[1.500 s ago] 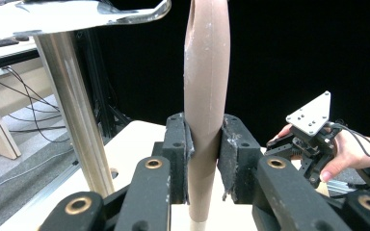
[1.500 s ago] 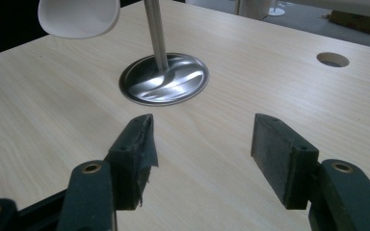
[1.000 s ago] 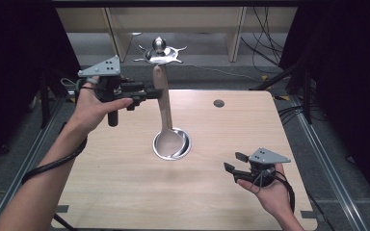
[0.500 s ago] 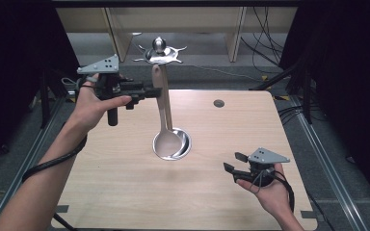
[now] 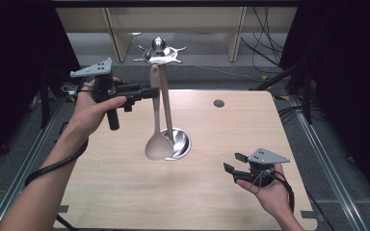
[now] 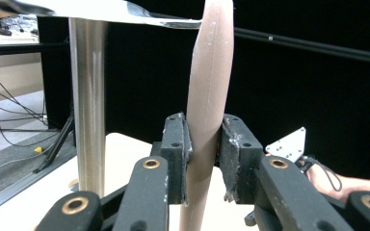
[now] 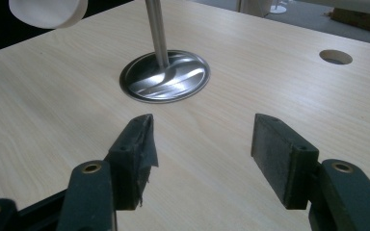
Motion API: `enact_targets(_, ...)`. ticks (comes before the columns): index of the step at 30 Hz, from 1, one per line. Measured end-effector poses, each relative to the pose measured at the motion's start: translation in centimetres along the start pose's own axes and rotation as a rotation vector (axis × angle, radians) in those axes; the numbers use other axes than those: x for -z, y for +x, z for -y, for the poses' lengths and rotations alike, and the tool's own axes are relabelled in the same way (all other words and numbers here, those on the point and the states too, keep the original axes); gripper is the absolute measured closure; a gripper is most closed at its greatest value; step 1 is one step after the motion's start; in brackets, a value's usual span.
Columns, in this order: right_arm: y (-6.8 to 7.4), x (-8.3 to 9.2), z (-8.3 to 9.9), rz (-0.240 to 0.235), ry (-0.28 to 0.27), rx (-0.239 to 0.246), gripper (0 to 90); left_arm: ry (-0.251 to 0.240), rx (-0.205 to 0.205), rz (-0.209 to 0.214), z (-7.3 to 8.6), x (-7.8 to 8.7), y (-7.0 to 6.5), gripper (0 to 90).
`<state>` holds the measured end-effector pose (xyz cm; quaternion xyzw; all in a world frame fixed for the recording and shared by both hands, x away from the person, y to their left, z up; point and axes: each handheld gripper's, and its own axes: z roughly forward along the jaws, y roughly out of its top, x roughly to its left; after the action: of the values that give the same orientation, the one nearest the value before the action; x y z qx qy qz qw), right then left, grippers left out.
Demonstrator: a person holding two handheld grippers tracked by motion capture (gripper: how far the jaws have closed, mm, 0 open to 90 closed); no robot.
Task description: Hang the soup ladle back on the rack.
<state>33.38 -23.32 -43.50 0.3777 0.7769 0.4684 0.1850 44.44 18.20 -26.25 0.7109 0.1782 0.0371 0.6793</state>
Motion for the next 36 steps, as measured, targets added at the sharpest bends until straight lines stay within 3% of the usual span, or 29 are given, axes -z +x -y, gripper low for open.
enact_targets(3, 0.1, 0.0, 0.0, -0.002, 0.004, -0.008, 41.3, -0.025, 0.025, 0.004, 0.3, 0.2, 0.1, 71.9)
enact_targets(4, -0.2, 0.0, 0.0, 0.006, -0.006, 0.028, 41.3, -0.035, 0.036, 0.007, 0.4, 0.2, 0.1, 71.4)
enact_targets(10, -0.1, -0.1, 0.1, 0.007, -0.016, 0.021, 41.3, -0.083, 0.086, 0.018, 1.1, 0.5, 0.4, 70.1)
enact_targets(18, -0.1, -0.1, 0.1, 0.011, -0.013, 0.034, 41.3, -0.091, 0.097, 0.008, 1.1, 0.4, 0.5, 68.9)
enact_targets(19, 0.1, -0.1, 0.2, 0.004, -0.012, 0.000, 41.3, -0.095, 0.103, 0.010, 1.2, 0.4, 0.5, 68.7)
enact_targets(22, 0.1, -0.1, 0.2, 0.004, -0.013, 0.002, 41.3, -0.101, 0.109, 0.013, 1.2, 0.4, 0.5, 68.2)
enact_targets(23, 0.2, 0.0, 0.2, -0.004, 0.002, -0.019, 41.3, -0.106, 0.118, 0.015, 1.3, 0.5, 0.6, 68.0)
enact_targets(27, 0.1, -0.1, 0.2, 0.007, -0.013, 0.006, 41.4, -0.116, 0.136, 0.020, 1.4, 0.6, 0.7, 67.0)
enact_targets(32, 0.1, -0.1, 0.2, 0.004, -0.013, 0.002, 41.3, -0.146, 0.175, 0.021, 1.5, 0.8, 0.9, 63.5)
enact_targets(36, 0.1, -0.1, 0.2, 0.001, -0.002, 0.008, 41.4, -0.154, 0.177, 0.011, 1.5, 0.9, 0.8, 62.3)
